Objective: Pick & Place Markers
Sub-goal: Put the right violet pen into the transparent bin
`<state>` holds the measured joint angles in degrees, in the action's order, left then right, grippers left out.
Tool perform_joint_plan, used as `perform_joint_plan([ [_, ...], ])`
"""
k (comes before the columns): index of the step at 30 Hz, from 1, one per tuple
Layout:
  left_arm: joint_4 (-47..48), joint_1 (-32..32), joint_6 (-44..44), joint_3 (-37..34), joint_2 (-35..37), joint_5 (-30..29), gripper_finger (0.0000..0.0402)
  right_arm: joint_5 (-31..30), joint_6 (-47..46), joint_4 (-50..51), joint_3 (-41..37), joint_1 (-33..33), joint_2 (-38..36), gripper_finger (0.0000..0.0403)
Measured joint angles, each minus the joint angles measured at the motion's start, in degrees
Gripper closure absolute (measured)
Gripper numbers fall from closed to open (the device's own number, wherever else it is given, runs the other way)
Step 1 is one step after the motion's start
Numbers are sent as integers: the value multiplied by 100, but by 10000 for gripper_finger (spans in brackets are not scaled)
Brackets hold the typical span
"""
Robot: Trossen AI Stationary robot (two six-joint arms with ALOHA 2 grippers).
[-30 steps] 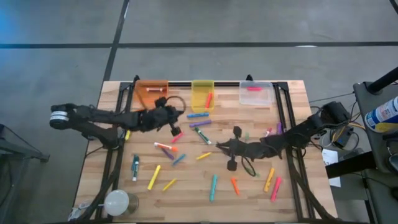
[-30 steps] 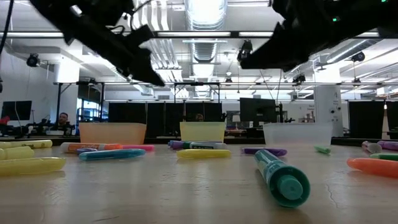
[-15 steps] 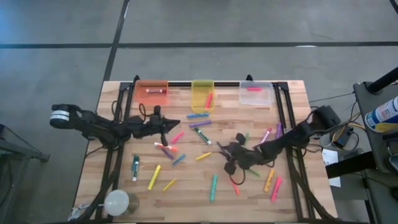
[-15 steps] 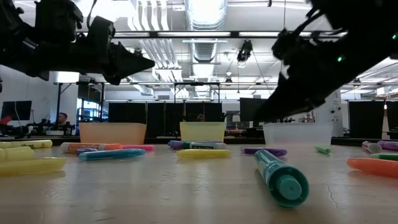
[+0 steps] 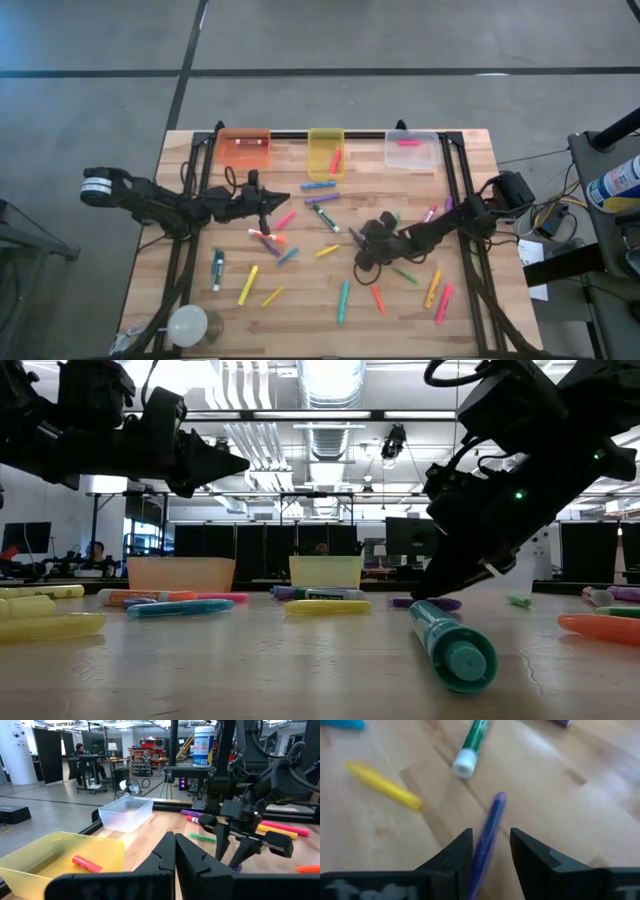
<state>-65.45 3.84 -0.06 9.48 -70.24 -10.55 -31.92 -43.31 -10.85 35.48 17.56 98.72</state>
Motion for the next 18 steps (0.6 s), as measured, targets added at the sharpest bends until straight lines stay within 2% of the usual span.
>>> perform_joint_plan([
  [4,12,0,0,-9,0,0,397,311,12,-3,2,4,53,316],
  [11,224,0,-57,-9,-2,0,397,417,68,133,22,-4,70,355],
  [15,420,0,-157,-9,-2,-1,397,593,476,609,-5,-101,-323,358],
  [18,514,4,-129,-9,-2,-2,397,591,737,1227,11,-375,-900,353],
])
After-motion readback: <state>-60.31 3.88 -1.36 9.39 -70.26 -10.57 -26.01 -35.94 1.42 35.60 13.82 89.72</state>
